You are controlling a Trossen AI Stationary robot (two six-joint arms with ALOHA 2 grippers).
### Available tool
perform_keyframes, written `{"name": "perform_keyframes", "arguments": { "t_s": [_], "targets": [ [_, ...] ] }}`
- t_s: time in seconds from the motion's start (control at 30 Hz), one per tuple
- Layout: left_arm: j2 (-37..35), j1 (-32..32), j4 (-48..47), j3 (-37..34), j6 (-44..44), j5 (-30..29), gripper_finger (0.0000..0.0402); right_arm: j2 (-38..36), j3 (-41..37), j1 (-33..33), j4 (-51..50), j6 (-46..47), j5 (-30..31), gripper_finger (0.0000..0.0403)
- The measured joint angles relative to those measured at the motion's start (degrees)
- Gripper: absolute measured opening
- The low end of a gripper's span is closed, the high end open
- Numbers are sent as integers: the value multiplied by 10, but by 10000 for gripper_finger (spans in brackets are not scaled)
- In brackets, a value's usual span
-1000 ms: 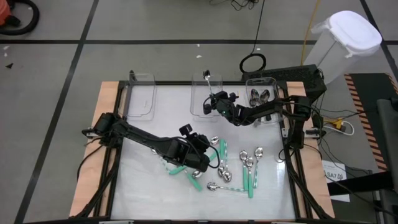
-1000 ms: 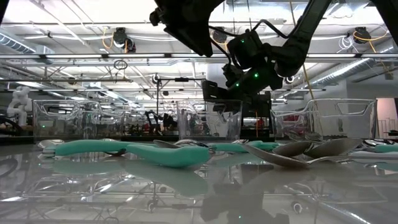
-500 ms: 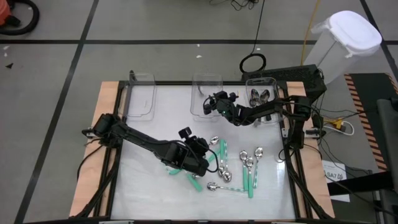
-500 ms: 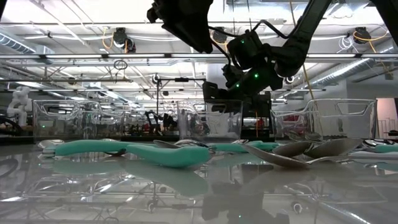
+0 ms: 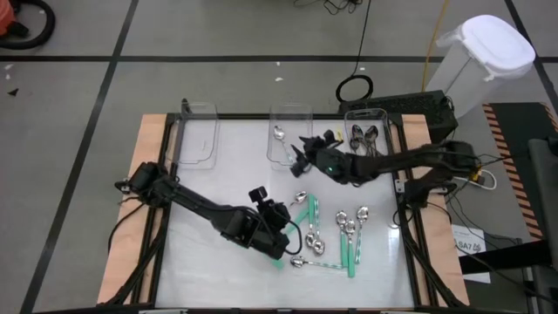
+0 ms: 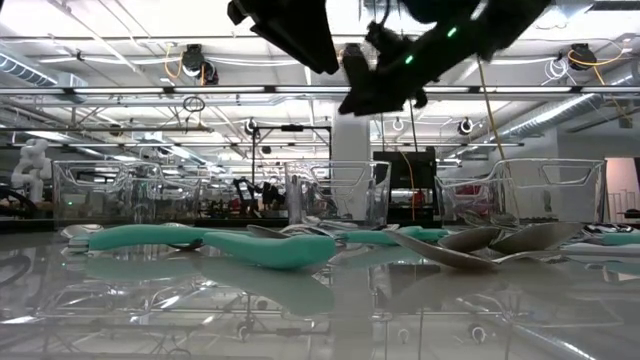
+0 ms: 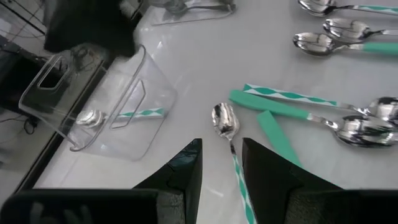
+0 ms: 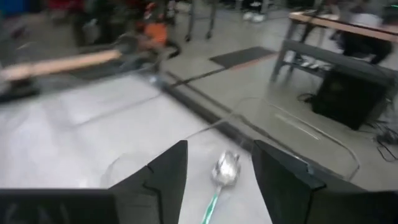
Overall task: Sort silverware by color (type)
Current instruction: Put the white-green spoon into the middle transparent bin
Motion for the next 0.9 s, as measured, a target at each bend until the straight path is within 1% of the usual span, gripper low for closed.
{"name": "perform_keyframes", "arguments": {
  "t_s": [0.1,0.23,0.3,0.37,0.47,0.57,0.67,0.9],
  "targets": [
    [0,-5,0,0,0,0,115,-57,0,44,-115,26,0,174],
    [0,-9,0,0,-1,0,115,-114,0,106,-266,72,-2,174],
    [0,-12,0,0,-5,0,115,-131,0,137,-337,102,-9,174],
    [0,-15,0,0,-11,0,115,-142,0,165,-399,130,-28,174],
    [0,-18,1,0,-20,0,115,-144,0,209,-461,165,-58,174],
    [0,-20,2,0,-32,1,115,-135,0,252,-482,197,-77,174],
    [0,-20,3,0,-47,15,115,-120,-1,296,-476,216,-77,173],
    [9,-25,3,0,-76,41,115,-69,-1,379,-372,219,-74,173]
  ]
}}
